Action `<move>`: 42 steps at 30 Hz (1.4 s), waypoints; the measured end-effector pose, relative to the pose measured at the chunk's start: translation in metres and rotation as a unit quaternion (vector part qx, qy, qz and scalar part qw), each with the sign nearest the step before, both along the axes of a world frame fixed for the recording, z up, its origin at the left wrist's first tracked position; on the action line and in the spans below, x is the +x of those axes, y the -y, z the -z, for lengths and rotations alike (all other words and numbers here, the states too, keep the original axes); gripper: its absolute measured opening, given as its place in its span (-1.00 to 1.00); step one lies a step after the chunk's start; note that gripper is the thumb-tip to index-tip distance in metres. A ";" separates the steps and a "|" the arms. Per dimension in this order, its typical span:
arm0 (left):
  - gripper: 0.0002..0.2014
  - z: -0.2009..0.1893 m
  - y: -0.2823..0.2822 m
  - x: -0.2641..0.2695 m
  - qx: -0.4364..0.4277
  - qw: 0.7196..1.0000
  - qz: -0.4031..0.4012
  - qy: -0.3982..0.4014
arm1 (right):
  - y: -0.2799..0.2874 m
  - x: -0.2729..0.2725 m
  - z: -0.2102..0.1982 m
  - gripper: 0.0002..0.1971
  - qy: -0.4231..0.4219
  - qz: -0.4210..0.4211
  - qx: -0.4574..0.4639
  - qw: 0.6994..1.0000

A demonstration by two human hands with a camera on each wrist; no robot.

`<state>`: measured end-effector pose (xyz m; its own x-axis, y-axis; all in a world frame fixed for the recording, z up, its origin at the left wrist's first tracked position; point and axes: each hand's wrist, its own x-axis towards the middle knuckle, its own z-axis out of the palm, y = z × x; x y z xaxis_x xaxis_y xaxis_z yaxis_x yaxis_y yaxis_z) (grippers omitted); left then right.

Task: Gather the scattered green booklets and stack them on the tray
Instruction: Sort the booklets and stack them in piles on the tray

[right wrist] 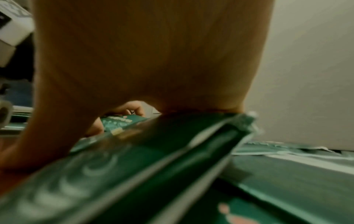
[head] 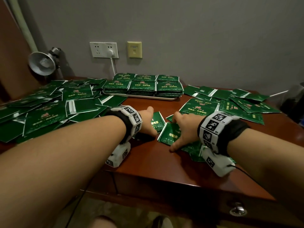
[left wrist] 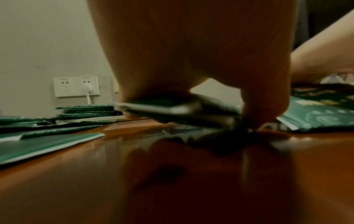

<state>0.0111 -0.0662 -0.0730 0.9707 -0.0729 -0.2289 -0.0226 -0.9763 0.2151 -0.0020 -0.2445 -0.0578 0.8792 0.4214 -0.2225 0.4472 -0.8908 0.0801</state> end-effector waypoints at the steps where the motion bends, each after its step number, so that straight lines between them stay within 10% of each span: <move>1: -0.21 0.000 -0.002 -0.001 -0.007 1.000 -0.004 -0.003 | -0.001 -0.002 -0.001 0.05 -0.010 0.002 -0.020 1.000; 12: -0.20 -0.019 -0.019 0.002 0.056 0.995 0.006 0.084 | -0.019 -0.013 -0.004 -0.34 0.021 -0.008 -0.020 1.000; 18: -0.23 -0.037 -0.025 0.018 0.022 0.995 -0.004 0.096 | -0.018 -0.007 -0.004 -0.02 -0.019 0.019 -0.038 0.999; 21: -0.25 -0.053 -0.026 0.037 0.024 0.993 0.008 0.114 | -0.012 0.008 -0.016 -0.19 -0.002 0.008 -0.052 0.999; 42: -0.19 -0.073 0.033 0.286 0.045 0.987 0.136 0.072 | 0.019 0.203 -0.062 -0.16 0.031 -0.018 0.020 0.999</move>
